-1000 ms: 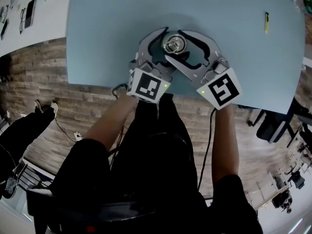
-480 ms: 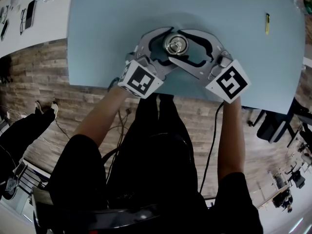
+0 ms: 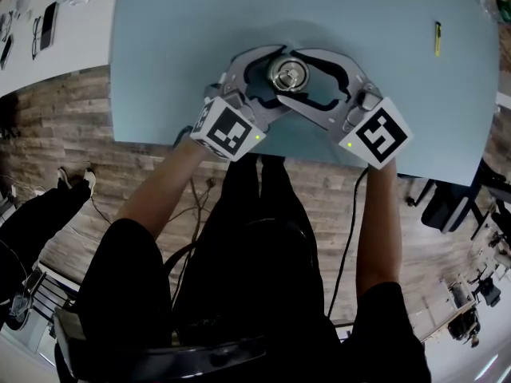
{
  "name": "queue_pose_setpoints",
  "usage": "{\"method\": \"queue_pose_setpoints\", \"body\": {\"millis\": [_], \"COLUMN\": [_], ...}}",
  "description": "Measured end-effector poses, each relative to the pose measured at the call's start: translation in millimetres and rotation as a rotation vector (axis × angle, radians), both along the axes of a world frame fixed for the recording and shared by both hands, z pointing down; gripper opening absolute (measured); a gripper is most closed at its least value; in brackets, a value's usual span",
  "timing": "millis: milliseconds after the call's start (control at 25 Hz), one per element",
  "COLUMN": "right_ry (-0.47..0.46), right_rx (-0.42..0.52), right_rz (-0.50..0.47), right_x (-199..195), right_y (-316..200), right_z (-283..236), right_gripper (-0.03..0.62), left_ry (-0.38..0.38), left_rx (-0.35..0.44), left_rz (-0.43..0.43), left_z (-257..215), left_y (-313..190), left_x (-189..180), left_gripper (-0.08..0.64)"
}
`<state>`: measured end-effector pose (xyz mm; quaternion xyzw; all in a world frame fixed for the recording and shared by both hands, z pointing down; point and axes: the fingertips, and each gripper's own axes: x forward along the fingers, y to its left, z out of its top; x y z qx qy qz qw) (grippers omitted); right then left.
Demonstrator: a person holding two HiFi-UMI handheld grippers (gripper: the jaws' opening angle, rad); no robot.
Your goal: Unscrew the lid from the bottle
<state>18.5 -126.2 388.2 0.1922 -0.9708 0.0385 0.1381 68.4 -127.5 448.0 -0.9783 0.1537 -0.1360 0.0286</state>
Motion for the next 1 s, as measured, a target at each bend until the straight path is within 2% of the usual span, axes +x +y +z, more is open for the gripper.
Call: {"method": "queue_pose_setpoints", "body": {"millis": [200,560,880,1000], "right_ry": [0.022,-0.050,-0.095,-0.110], "right_rx": [-0.002,-0.002,0.021,0.030], "right_rz": [0.007,0.059,0.128,0.155], "right_x": [1,2,12,17], "right_y": [1,-1,-4,-5], "right_z": [1,-11,-24,-29], "right_gripper": [0.261,0.261,0.261,0.261], "left_ry": [0.005,-0.010,0.004,0.015], "left_rx": [-0.007,-0.006,0.009,0.011], "left_rz": [-0.006,-0.030,-0.070,-0.081], "left_z": [0,-5,-21,-27], "left_y": [2,2,0,2], "left_x": [1,-9,-22,-28], "left_gripper": [0.394,0.405,0.394,0.360]}}
